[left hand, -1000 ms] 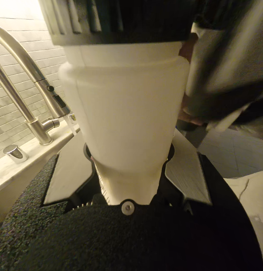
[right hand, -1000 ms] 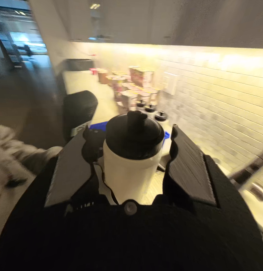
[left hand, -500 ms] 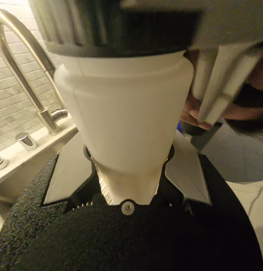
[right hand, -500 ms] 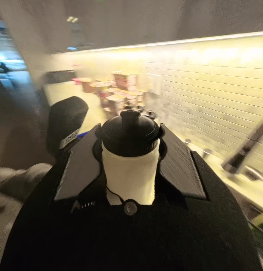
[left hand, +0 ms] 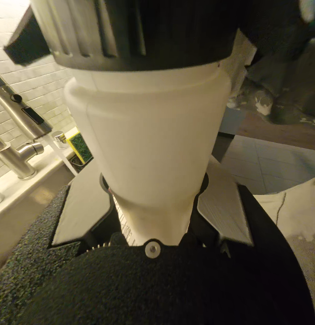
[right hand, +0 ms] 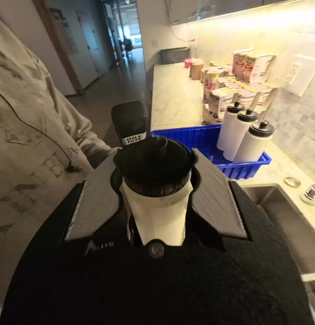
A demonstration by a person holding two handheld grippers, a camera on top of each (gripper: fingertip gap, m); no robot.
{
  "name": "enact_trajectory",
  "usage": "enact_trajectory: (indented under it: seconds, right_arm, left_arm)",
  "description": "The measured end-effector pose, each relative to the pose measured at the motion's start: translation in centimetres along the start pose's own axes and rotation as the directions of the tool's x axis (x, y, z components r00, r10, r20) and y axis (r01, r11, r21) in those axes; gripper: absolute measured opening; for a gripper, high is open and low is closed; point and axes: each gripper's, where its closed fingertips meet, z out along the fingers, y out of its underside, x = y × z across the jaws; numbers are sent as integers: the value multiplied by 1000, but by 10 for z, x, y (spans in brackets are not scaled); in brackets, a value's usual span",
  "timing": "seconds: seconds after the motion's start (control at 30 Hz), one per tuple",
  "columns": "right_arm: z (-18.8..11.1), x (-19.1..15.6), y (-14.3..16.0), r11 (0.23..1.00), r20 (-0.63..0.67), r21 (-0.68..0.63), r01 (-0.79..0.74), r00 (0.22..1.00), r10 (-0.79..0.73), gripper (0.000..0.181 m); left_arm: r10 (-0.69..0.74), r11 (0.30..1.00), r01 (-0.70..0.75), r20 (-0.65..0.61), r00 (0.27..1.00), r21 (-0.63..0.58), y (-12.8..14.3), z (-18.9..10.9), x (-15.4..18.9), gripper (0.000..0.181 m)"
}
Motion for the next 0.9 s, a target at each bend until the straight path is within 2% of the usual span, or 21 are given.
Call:
enact_trajectory:
  seconds: [0.07,0.13,0.2,0.27,0.33,0.37,0.47,0.53,0.63,0.77,0.9]
  right_arm:
    - [0,7,8,999,-110,54,-9,994,15,78]
    - [-1,16,20,994,-287,109,2,957,29,77]
    - [-7,28,38,986,-506,166,19,860,69,78]
    - [-16,36,60,974,-694,222,34,708,134,78]
    - [-18,37,87,987,-779,158,41,619,99,79]
    - [-17,36,96,993,-775,111,28,628,69,80]
    - [-11,31,108,994,-612,77,-80,783,110,107]
    - [-8,24,117,984,-442,33,-174,880,171,109]
    - [-3,15,136,965,-258,-62,-254,938,230,102]
    - [1,24,157,968,-298,-99,-229,935,191,79]
    - [3,28,158,979,-424,-24,-204,888,175,75]
  left_arm:
    - [-22,1000,22,6,1000,5,7,4,-1,101]
    - [-25,1000,25,36,999,-1,20,10,-4,101]
    - [-26,1000,27,58,998,-15,37,18,-7,101]
    - [-24,999,26,58,998,-33,58,28,-7,101]
    - [-1,999,3,45,999,-50,81,37,-3,101]
    - [-3,998,4,28,1000,-57,91,40,1,100]
    - [-20,996,18,-20,1000,-82,116,46,8,101]
    - [-14,995,10,-43,999,-96,129,48,12,102]
    - [-23,994,16,-56,998,-110,143,50,14,102]
    - [-26,993,19,-59,998,-116,157,53,12,102]
    - [-15,995,12,-34,999,-100,162,53,11,102]
